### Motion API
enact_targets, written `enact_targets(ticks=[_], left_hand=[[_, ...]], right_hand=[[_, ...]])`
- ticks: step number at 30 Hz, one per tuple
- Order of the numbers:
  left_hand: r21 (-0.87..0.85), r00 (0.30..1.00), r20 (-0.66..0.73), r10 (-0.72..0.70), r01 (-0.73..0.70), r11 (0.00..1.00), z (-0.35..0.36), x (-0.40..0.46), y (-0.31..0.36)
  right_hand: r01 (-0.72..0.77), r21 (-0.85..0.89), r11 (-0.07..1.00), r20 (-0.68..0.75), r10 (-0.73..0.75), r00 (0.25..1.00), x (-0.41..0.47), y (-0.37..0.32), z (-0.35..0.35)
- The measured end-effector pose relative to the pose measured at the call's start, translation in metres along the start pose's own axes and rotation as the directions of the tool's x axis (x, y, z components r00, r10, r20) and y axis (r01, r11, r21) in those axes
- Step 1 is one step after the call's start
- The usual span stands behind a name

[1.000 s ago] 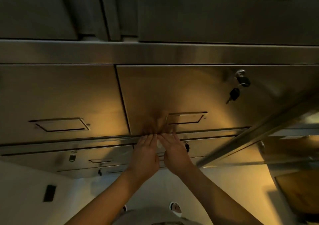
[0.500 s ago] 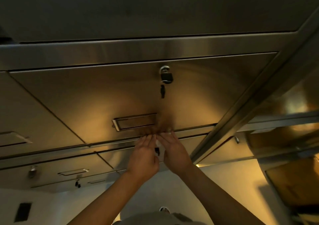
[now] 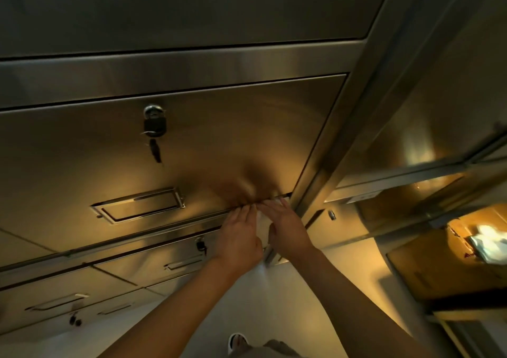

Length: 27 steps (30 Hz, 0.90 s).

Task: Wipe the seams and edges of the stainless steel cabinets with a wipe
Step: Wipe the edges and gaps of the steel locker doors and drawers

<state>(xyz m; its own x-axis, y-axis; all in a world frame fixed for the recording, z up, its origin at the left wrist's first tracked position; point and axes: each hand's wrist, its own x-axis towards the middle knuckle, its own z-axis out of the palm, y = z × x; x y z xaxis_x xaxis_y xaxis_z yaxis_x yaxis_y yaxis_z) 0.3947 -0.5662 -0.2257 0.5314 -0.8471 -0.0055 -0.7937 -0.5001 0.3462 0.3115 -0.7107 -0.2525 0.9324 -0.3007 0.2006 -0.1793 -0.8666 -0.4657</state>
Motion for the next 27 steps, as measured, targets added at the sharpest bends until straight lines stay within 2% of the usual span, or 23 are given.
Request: enact_targets(ticks=[4, 10, 17, 23, 27], left_hand=[[0.006, 0.998, 0.044, 0.037, -0.037, 0.999, 0.003, 0.021, 0.024], [-0.013, 0.998, 0.036, 0.045, -0.045, 0.999, 0.006, 0.021, 0.026], [-0.049, 0.995, 0.043, 0.089, -0.087, 0.995, 0.001, 0.016, 0.011], [-0.037, 0.996, 0.032, 0.084, -0.083, 0.996, -0.006, 0.001, -0.014], [-0.035, 0.999, -0.004, 0.053, -0.053, 0.998, -0.013, -0.021, -0.044]], right_hand=[[-0.075, 0.059, 0.995, -0.041, 0.077, 0.996, -0.005, 0.021, -0.020], [-0.197, 0.082, 0.977, -0.074, 0.203, 0.976, -0.004, 0.009, -0.016], [-0.317, 0.041, 0.948, -0.021, 0.318, 0.948, -0.006, -0.006, -0.006], [-0.345, 0.029, 0.938, 0.036, 0.344, 0.938, 0.000, -0.043, 0.000], [-0.268, 0.036, 0.963, 0.023, 0.267, 0.963, 0.004, -0.071, 0.020]])
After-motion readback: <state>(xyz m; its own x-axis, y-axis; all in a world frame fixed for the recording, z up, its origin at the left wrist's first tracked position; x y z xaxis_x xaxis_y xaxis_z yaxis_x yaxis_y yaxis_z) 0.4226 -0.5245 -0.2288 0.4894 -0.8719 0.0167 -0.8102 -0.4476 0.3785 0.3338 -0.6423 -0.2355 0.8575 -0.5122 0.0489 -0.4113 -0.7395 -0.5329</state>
